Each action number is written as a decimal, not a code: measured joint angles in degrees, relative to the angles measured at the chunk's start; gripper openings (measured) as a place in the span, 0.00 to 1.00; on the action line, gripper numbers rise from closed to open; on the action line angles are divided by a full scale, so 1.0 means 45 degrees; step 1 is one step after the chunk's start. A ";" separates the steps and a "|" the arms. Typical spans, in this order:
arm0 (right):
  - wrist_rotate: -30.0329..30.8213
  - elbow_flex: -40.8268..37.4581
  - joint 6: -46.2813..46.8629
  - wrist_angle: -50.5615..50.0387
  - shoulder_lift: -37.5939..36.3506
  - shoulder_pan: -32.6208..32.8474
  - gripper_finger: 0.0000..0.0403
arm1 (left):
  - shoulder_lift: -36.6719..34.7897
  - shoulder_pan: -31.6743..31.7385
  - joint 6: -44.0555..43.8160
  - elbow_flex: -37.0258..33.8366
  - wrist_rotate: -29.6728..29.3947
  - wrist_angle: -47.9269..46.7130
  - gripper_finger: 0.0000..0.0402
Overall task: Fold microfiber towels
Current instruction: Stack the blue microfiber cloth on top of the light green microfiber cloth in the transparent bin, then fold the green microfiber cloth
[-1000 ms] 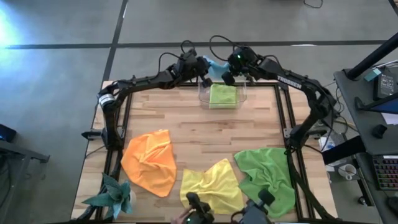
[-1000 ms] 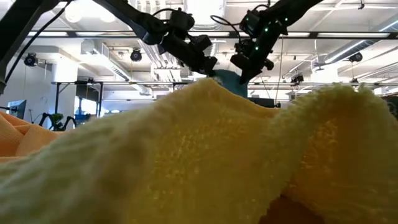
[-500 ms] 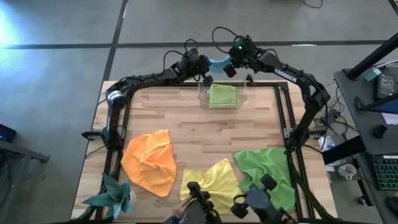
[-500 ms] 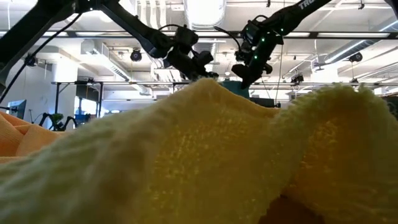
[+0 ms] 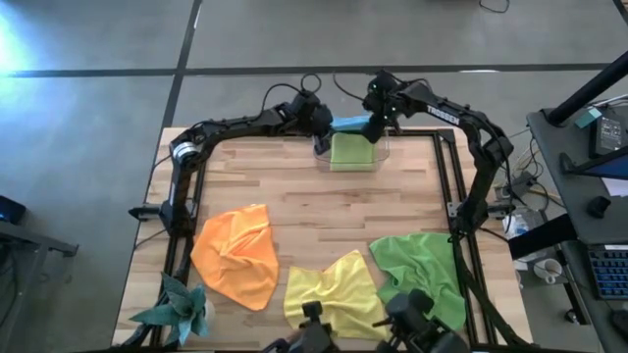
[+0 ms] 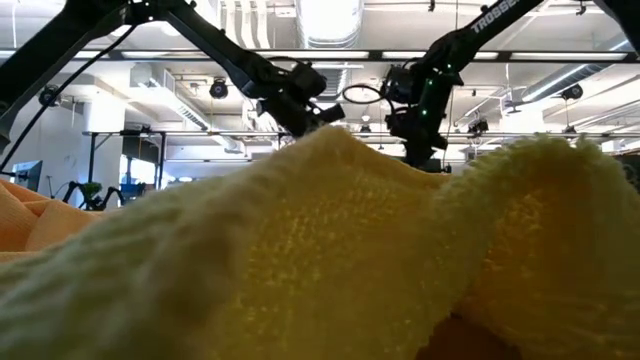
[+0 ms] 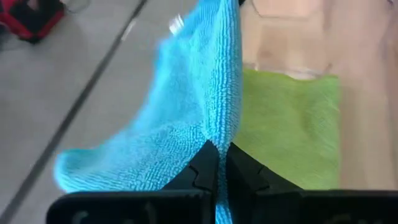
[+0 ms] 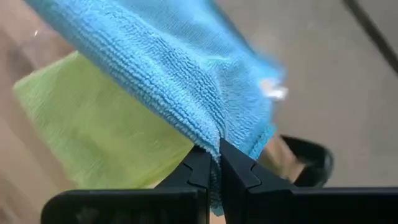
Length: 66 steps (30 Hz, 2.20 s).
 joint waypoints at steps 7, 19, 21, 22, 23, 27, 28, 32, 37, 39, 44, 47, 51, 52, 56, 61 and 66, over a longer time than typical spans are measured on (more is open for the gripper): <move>-0.0425 -0.0072 -0.0059 -0.1386 -0.0112 0.0156 0.03 | -0.0049 -0.0051 -0.0074 0.0000 0.1724 -0.0702 0.00; -0.0575 -0.0736 0.0007 -0.1770 0.0083 0.0539 0.03 | 0.0000 -0.0099 -0.0101 -0.0108 0.2484 -0.1420 0.00; -0.0546 -0.0769 0.0040 -0.1815 0.0083 0.0617 0.03 | 0.0000 -0.0109 -0.0101 -0.0164 0.2515 -0.1413 0.00; -0.0532 -0.0772 0.0108 -0.1815 0.0091 0.0634 0.03 | 0.0000 -0.0122 -0.0101 -0.0207 0.2512 -0.1413 0.00; -0.0536 -0.0772 0.0175 -0.1815 0.0113 0.0644 0.03 | 0.0000 -0.0123 -0.0101 -0.0247 0.2509 -0.1421 0.00; -0.0582 -0.0772 0.0355 -0.2178 0.0340 0.0714 0.03 | 0.0000 -0.0162 -0.0099 -0.0388 0.2540 -0.1354 0.00; -0.0633 -0.0772 0.0355 -0.2302 0.0407 0.0722 0.03 | 0.0000 -0.0167 -0.0096 -0.0416 0.2546 -0.1357 0.00; -0.0624 -0.0772 0.0347 -0.2388 0.0592 0.0832 0.03 | 0.0010 -0.0167 -0.0067 -0.0533 0.2549 -0.1245 0.00; -0.1501 -0.0786 0.0102 -0.2544 0.0617 0.0885 0.03 | 0.0010 -0.0167 -0.0062 -0.0549 0.2545 -0.1352 0.00; -0.1664 -0.0797 0.0016 -0.2563 0.0611 0.0911 0.04 | 0.0010 -0.0185 -0.0062 -0.0554 0.2532 -0.1366 0.01; -0.1527 -0.0831 -0.0100 -0.2771 0.0593 0.1002 0.12 | 0.0010 -0.0216 -0.0057 -0.0558 0.2395 -0.1502 0.11; -0.1539 -0.0831 -0.0088 -0.2652 0.0588 0.0997 0.20 | 0.0010 -0.0212 -0.0057 -0.0563 0.2395 -0.1425 0.18; -0.1686 -0.0831 0.0264 -0.2710 0.0422 0.1011 0.29 | -0.0004 -0.0235 -0.0076 -0.0458 0.2416 -0.1561 0.26; -0.1738 -0.0826 0.0377 -0.2812 0.0317 0.1011 0.31 | -0.0055 -0.0235 -0.0093 -0.0398 0.2418 -0.1622 0.28; -0.1774 -0.0821 0.0841 -0.3427 -0.0218 0.1011 0.36 | -0.0568 -0.0235 -0.1050 -0.0185 0.2417 -0.1987 0.32; -0.1855 -0.0816 0.1795 -0.3567 -0.1369 0.1035 0.37 | -0.1523 -0.0240 -0.1387 -0.0194 0.2141 -0.2775 0.33; -0.1863 -0.0824 0.2862 -0.3554 -0.2868 0.1376 0.35 | -0.2641 -0.0387 -0.1429 -0.0471 0.1947 -0.3621 0.33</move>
